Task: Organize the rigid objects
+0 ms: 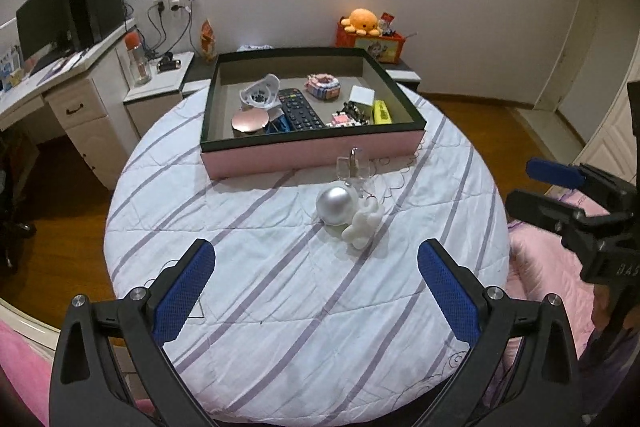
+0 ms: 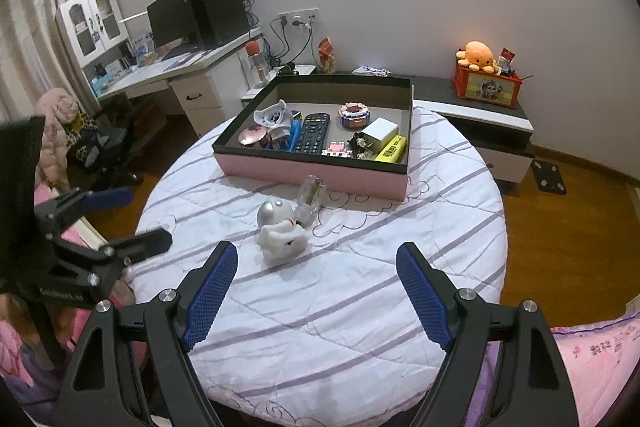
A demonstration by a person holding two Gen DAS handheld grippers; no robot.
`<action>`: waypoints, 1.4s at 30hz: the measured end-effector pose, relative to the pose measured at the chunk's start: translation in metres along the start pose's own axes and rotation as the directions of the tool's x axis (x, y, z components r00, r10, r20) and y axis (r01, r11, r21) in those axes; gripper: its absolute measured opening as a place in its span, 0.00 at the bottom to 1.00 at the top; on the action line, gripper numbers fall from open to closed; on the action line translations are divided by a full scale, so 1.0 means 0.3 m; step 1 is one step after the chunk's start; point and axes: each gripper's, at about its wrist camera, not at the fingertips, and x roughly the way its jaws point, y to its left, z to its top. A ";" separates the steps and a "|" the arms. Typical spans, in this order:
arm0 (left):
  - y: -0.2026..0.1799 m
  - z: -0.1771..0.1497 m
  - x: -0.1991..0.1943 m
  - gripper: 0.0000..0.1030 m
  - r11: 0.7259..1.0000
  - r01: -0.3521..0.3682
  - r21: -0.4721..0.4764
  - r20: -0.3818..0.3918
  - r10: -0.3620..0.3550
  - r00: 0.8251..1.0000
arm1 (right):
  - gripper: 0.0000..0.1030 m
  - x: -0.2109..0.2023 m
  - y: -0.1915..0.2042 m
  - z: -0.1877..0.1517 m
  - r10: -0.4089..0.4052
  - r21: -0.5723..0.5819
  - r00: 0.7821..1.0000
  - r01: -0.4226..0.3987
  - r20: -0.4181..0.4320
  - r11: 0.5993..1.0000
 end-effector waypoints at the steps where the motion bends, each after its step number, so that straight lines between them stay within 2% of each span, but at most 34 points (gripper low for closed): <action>1: -0.002 0.002 0.011 0.99 1.000 0.007 0.000 -0.009 -0.007 1.000 | 0.81 0.011 -0.006 0.007 0.003 0.006 1.000 -0.003 -0.005 1.000; 7: -0.034 0.026 0.130 0.99 1.000 0.023 -0.003 -0.078 -0.023 0.997 | 0.81 0.118 -0.035 0.045 0.025 0.025 0.998 -0.024 -0.051 0.999; 13: -0.045 0.052 0.301 0.99 0.999 0.044 -0.032 -0.163 -0.049 0.985 | 0.81 0.267 -0.085 0.091 0.070 0.057 0.991 -0.063 -0.116 0.996; 18: -0.017 0.063 0.425 0.99 0.998 0.030 -0.059 -0.225 -0.042 0.974 | 0.81 0.401 -0.113 0.119 0.127 0.088 0.975 -0.112 -0.181 0.990; 19: -0.010 0.063 0.445 1.00 0.997 0.039 -0.067 -0.236 -0.053 0.970 | 0.80 0.435 -0.119 0.123 0.144 0.099 0.969 -0.127 -0.199 0.987; 20: 0.002 0.062 0.468 1.00 0.992 0.080 -0.093 -0.251 -0.101 0.963 | 0.79 0.463 -0.120 0.126 0.156 0.111 0.965 -0.135 -0.213 0.985; 22: 0.013 0.060 0.489 1.00 0.985 0.121 -0.123 -0.264 -0.150 0.953 | 0.76 0.528 -0.120 0.132 0.181 0.135 0.952 -0.151 -0.246 0.979; 25: 0.027 0.056 0.500 1.00 0.977 0.167 -0.132 -0.257 -0.196 0.946 | 0.75 0.616 -0.084 0.143 0.169 0.112 0.942 -0.141 -0.291 0.984; 26: 0.033 0.053 0.504 1.00 0.974 0.181 -0.138 -0.263 -0.212 0.941 | 0.72 0.645 -0.067 0.142 0.158 0.098 0.938 -0.134 -0.310 0.986; 27: 0.036 0.052 0.506 1.00 0.971 0.189 -0.143 -0.264 -0.222 0.939 | 0.61 0.673 -0.044 0.143 0.144 0.069 0.937 -0.129 -0.319 0.989; 28: 0.038 0.053 0.509 1.00 0.970 0.196 -0.147 -0.265 -0.230 0.937 | 0.51 0.670 -0.034 0.145 0.125 0.044 0.945 -0.117 -0.303 0.992; 29: 0.041 0.056 0.511 1.00 0.967 0.202 -0.152 -0.269 -0.237 0.934 | 0.45 0.664 -0.033 0.144 0.136 0.042 0.942 -0.129 -0.306 0.991; 31: 0.043 0.057 0.509 1.00 0.966 0.202 -0.162 -0.271 -0.240 0.932 | 0.44 0.634 -0.064 0.127 0.164 0.058 0.935 -0.153 -0.314 0.986; 35: 0.025 0.062 0.515 1.00 0.970 0.190 -0.154 -0.276 -0.227 0.934 | 0.44 0.552 -0.163 0.073 0.158 0.117 0.934 -0.126 -0.321 0.985; 38: 0.008 0.063 0.527 1.00 0.980 0.145 -0.138 -0.296 -0.180 0.938 | 0.44 0.487 -0.192 0.038 0.108 0.095 0.943 -0.082 -0.315 0.992; 42: -0.036 0.060 0.536 1.00 0.993 0.092 -0.071 -0.304 -0.109 0.947 | 0.44 0.459 -0.211 0.022 0.109 0.090 0.941 -0.084 -0.320 0.992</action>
